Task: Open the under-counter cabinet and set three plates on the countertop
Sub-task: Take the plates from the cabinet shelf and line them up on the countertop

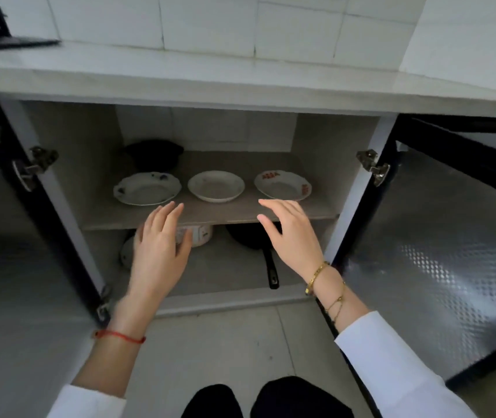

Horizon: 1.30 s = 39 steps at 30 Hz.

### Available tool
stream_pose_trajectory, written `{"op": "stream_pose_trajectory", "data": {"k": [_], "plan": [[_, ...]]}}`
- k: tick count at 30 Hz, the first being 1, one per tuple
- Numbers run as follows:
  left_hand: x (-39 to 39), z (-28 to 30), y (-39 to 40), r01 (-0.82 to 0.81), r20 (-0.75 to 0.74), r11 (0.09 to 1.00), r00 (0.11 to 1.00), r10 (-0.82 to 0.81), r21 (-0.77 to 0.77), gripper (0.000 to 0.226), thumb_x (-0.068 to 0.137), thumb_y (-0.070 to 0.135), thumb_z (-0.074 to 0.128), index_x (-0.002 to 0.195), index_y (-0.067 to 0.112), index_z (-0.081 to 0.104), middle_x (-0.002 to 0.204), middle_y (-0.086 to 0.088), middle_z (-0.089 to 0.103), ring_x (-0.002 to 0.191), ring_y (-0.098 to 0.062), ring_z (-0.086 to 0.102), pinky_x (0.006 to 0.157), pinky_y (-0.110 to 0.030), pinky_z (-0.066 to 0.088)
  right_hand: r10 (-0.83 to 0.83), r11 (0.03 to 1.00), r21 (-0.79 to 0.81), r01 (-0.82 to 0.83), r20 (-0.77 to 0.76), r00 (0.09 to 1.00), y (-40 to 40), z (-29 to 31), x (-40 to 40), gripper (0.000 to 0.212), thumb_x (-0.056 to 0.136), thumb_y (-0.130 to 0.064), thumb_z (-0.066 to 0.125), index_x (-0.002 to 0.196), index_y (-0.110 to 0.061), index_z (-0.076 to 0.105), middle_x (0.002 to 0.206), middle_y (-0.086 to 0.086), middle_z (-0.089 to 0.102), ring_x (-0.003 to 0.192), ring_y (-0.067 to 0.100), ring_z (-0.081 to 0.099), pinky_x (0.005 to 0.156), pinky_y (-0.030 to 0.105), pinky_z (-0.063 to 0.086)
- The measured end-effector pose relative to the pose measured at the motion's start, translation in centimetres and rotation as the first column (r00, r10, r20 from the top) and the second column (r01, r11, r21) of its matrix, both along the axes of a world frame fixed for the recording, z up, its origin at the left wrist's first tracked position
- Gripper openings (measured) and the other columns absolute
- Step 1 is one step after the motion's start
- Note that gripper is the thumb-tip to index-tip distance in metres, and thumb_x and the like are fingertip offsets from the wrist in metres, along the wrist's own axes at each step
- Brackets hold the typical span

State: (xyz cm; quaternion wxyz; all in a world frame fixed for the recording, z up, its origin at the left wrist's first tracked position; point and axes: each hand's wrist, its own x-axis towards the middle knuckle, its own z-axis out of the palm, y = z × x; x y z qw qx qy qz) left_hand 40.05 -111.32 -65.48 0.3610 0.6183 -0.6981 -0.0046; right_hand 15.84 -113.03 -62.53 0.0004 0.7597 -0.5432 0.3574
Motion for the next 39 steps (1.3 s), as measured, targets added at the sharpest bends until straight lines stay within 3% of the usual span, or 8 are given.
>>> {"op": "stream_pose_trajectory", "data": {"k": [12, 17, 20, 27, 29, 32, 35, 39], "plan": [[7.0, -1.4, -5.4, -0.221, 0.065, 0.965, 0.975, 0.213, 0.144, 0.054, 0.096, 0.029, 0.049, 0.144, 0.008, 0.038, 0.150, -0.013, 0.039, 0.137, -0.032, 0.035, 0.111, -0.052, 0.031, 0.134, 0.986, 0.109, -0.128, -0.051, 0.990, -10.1, -1.2, 8.0, 0.036, 0.098, -0.031, 0.047, 0.126, -0.012, 0.058, 0.126, 0.005, 0.062, 0.120, 0.023, 0.052, 0.103, 0.036, 0.042], [8.9, -2.1, -9.7, -0.292, 0.025, 0.933, 0.956, 0.293, 0.212, 0.050, 0.096, 0.027, 0.048, 0.141, 0.007, 0.041, 0.139, -0.020, 0.046, 0.126, -0.039, 0.043, 0.102, -0.054, 0.039, 0.146, 0.972, 0.185, -0.147, 0.017, 0.989, -14.8, -1.9, 10.5, 0.033, 0.097, -0.030, 0.049, 0.119, -0.008, 0.061, 0.114, 0.011, 0.063, 0.104, 0.027, 0.061, 0.086, 0.044, 0.053], [10.1, -2.5, -12.4, -0.334, 0.011, 0.909, 0.940, 0.342, 0.249, 0.049, 0.095, 0.025, 0.048, 0.140, 0.007, 0.042, 0.134, -0.023, 0.047, 0.123, -0.043, 0.044, 0.099, -0.055, 0.041, 0.134, 0.963, 0.231, -0.141, 0.047, 0.990, -17.6, -2.7, 12.2, 0.032, 0.097, -0.030, 0.049, 0.116, -0.008, 0.063, 0.110, 0.013, 0.067, 0.100, 0.030, 0.063, 0.084, 0.045, 0.054], [13.5, -4.4, -18.4, -0.337, -0.028, 0.878, 0.929, 0.368, 0.341, 0.043, 0.096, 0.025, 0.045, 0.133, 0.003, 0.050, 0.134, -0.024, 0.050, 0.120, -0.041, 0.048, 0.099, -0.047, 0.043, 0.127, 0.925, 0.352, -0.145, 0.073, 0.989, -23.6, -5.9, 15.8, 0.028, 0.098, -0.028, 0.048, 0.107, -0.008, 0.065, 0.099, 0.014, 0.069, 0.090, 0.029, 0.067, 0.079, 0.039, 0.055], [14.2, -5.1, -19.9, -0.306, -0.077, 0.877, 0.931, 0.357, 0.370, 0.039, 0.097, 0.023, 0.044, 0.125, -0.001, 0.055, 0.130, -0.025, 0.054, 0.116, -0.041, 0.053, 0.096, -0.044, 0.045, 0.126, 0.922, 0.358, -0.143, 0.072, 0.989, -25.3, -6.8, 16.6, 0.028, 0.098, -0.025, 0.047, 0.104, -0.006, 0.066, 0.099, 0.016, 0.070, 0.089, 0.030, 0.066, 0.077, 0.036, 0.054], [14.7, -5.8, -22.0, -0.292, -0.188, 0.858, 0.898, 0.398, 0.422, 0.029, 0.098, 0.022, 0.043, 0.091, -0.001, 0.059, 0.106, -0.029, 0.063, 0.100, -0.041, 0.060, 0.077, -0.033, 0.043, 0.101, 0.904, 0.412, -0.109, 0.041, 0.994, -27.7, -7.9, 17.5, 0.034, 0.100, -0.026, 0.043, 0.098, -0.002, 0.066, 0.096, 0.019, 0.069, 0.088, 0.031, 0.066, 0.074, 0.034, 0.051], [15.3, -6.5, -23.8, -0.281, -0.221, 0.847, 0.885, 0.411, 0.451, 0.034, 0.099, 0.022, 0.041, 0.109, -0.003, 0.062, 0.118, -0.027, 0.063, 0.109, -0.040, 0.059, 0.086, -0.035, 0.043, 0.084, 0.881, 0.464, -0.097, 0.048, 0.995, -29.5, -8.6, 18.2, 0.039, 0.101, -0.026, 0.040, 0.102, 0.003, 0.065, 0.105, 0.024, 0.067, 0.098, 0.036, 0.064, 0.083, 0.039, 0.052], [16.0, -7.4, -25.5, -0.309, -0.207, 0.801, 0.861, 0.465, 0.513, 0.039, 0.100, 0.027, 0.041, 0.110, -0.004, 0.062, 0.119, -0.028, 0.063, 0.110, -0.039, 0.059, 0.084, -0.032, 0.041, 0.042, 0.869, 0.494, -0.041, 0.009, 0.999, -30.9, -9.4, 18.9, 0.042, 0.101, -0.029, 0.038, 0.106, 0.003, 0.065, 0.110, 0.024, 0.066, 0.103, 0.036, 0.063, 0.086, 0.038, 0.050]]}}
